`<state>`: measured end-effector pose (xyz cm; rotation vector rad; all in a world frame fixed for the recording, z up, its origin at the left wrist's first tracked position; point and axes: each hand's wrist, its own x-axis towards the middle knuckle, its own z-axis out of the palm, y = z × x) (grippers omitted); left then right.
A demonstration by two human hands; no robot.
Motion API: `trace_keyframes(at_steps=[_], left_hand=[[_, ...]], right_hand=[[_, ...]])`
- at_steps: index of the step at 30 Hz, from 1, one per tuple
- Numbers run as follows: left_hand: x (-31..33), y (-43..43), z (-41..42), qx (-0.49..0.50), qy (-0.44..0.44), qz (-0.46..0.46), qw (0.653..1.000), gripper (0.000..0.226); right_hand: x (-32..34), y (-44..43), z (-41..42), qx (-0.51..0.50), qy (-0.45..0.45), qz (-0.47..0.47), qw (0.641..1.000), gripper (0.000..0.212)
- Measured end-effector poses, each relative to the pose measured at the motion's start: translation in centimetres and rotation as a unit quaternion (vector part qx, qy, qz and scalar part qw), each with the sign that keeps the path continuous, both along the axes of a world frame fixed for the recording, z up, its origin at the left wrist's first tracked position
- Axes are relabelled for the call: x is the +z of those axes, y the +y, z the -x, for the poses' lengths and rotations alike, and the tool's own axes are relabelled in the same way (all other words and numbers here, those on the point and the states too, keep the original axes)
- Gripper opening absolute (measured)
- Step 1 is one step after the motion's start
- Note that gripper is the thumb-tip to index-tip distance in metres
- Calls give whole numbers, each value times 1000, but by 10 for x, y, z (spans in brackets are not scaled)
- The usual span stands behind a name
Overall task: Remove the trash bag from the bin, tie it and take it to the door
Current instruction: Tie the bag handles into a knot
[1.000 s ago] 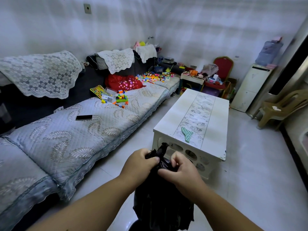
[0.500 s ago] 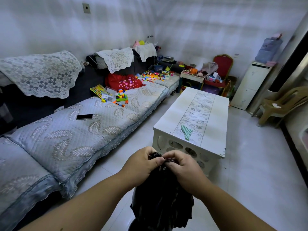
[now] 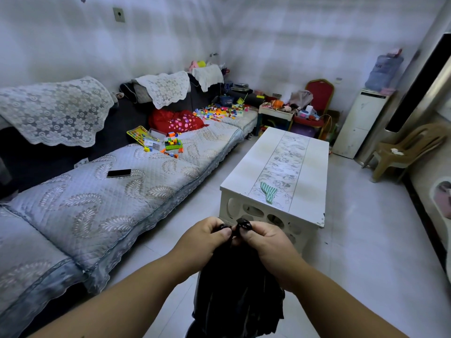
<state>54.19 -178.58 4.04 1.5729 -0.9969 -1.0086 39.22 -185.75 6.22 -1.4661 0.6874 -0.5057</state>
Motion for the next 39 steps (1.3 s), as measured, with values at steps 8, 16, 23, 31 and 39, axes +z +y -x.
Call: trace_keyframes(at_steps=[8, 16, 23, 31, 39], left_hand=[[1, 5, -1, -67, -80, 4, 995, 20], [-17, 14, -34, -49, -358, -56, 931, 15], [-37, 20, -65, -5, -455, -105, 884, 17], [-55, 32, -101, 30, -485, -149, 861, 14], [-59, 35, -107, 28, -457, -204, 865, 11]], right_hand=[[-8, -16, 5, -12, -34, -150, 988, 34], [-22, -55, 18, -153, -5, -172, 973, 28], [-23, -76, 18, -272, -65, -193, 940, 29], [-33, -101, 34, -367, -47, -177, 912, 28], [-36, -110, 51, -412, 2, -167, 896, 27]])
